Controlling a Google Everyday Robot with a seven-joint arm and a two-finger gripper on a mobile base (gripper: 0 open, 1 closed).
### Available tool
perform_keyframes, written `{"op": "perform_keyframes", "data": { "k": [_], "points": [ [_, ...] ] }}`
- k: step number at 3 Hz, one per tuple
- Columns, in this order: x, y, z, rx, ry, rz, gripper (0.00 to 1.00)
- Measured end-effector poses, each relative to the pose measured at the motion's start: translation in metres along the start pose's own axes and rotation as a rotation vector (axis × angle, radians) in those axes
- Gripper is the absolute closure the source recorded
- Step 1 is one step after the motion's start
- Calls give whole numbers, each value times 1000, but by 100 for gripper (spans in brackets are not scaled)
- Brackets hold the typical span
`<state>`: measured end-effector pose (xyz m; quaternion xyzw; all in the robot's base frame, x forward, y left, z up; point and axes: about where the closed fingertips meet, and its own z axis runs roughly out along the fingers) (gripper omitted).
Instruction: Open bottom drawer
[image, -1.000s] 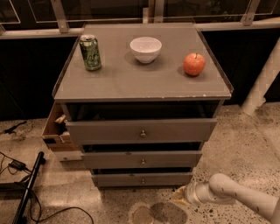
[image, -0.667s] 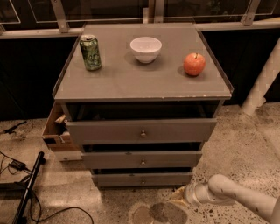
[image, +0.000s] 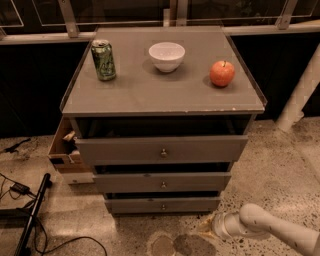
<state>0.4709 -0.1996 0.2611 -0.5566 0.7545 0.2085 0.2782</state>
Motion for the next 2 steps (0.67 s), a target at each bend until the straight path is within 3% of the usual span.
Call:
{"op": "perform_keyframes", "data": {
  "k": [1, 2],
  "points": [
    [10, -5, 13, 72, -5, -95, 5],
    [11, -13, 25, 115, -18, -167, 0]
  ]
}}
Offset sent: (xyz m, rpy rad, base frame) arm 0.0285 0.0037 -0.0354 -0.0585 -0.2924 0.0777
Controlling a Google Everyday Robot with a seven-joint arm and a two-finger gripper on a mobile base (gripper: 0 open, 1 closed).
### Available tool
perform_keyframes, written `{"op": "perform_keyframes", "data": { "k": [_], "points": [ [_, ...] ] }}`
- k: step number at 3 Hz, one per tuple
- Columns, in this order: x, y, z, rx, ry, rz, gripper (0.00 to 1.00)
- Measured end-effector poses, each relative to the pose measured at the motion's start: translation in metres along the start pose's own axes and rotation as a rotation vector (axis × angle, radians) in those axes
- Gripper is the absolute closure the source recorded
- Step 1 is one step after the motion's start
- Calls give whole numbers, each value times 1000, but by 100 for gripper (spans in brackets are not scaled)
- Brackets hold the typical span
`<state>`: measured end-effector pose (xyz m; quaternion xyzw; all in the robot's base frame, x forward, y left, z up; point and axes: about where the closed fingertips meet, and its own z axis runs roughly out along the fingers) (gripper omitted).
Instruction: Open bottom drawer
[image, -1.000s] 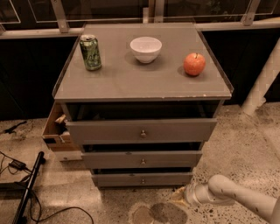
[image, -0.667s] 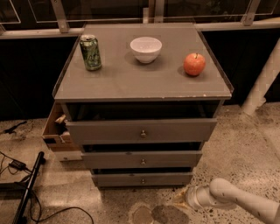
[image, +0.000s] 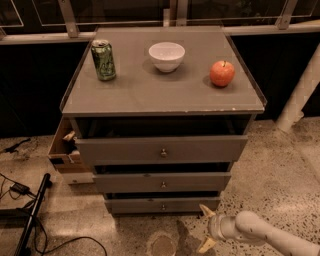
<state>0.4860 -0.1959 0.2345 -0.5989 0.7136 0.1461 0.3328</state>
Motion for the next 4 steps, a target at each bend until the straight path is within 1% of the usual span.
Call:
{"op": "perform_keyframes", "data": {
  "k": [1, 2, 3, 4],
  "points": [
    [-2, -12, 17, 35, -22, -68, 0],
    [-5, -28, 35, 54, -38, -107, 0],
    [-8, -44, 51, 61, -39, -128, 0],
    [-9, -59, 64, 63, -28, -127, 0]
  ]
}}
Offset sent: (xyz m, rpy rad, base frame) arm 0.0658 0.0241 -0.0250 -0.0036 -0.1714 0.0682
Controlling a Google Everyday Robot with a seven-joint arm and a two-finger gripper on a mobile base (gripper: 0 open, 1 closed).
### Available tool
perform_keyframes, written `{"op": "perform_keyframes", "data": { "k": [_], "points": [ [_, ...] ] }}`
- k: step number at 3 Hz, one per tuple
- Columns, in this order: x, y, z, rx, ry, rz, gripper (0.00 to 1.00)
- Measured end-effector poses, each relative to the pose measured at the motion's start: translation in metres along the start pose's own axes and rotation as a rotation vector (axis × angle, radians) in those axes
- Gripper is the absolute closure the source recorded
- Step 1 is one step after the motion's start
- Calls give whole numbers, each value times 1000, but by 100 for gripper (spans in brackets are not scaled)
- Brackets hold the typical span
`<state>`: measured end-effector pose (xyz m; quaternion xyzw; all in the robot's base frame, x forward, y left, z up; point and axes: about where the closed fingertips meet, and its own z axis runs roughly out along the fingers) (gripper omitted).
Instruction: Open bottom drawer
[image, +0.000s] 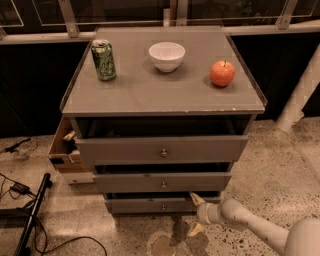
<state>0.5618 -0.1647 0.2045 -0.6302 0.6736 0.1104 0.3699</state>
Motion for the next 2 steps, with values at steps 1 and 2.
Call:
{"op": "perform_keyframes", "data": {
  "k": [1, 2],
  "points": [
    [4, -14, 12, -1, 21, 23, 0],
    [10, -24, 21, -7, 47, 53, 0]
  ]
}}
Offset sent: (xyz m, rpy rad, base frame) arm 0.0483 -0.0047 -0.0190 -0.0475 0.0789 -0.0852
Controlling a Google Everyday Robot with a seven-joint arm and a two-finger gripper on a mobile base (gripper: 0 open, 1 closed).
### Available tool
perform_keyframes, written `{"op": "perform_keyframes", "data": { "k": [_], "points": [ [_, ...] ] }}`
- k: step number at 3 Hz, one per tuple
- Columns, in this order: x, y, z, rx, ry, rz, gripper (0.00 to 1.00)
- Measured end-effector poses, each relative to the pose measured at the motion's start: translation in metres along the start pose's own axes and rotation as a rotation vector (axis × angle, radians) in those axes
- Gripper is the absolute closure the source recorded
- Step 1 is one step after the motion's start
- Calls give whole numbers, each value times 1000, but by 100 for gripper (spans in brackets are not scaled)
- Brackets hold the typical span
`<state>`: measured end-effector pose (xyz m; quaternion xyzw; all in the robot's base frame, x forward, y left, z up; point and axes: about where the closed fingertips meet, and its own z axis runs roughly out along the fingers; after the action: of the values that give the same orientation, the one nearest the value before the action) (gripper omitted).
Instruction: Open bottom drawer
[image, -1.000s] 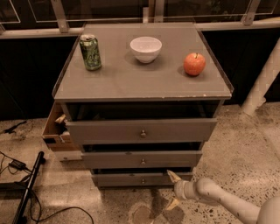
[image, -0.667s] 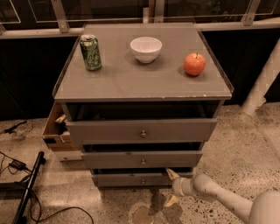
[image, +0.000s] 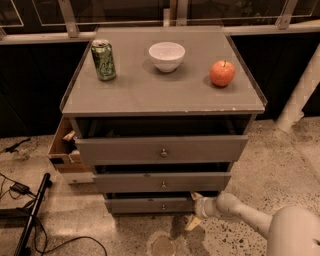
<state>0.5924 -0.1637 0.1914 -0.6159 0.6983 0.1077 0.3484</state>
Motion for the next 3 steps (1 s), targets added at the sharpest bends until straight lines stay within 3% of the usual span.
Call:
{"op": "perform_keyframes", "data": {
  "k": [3],
  "points": [
    [26, -17, 32, -51, 108, 89, 0]
  ]
}}
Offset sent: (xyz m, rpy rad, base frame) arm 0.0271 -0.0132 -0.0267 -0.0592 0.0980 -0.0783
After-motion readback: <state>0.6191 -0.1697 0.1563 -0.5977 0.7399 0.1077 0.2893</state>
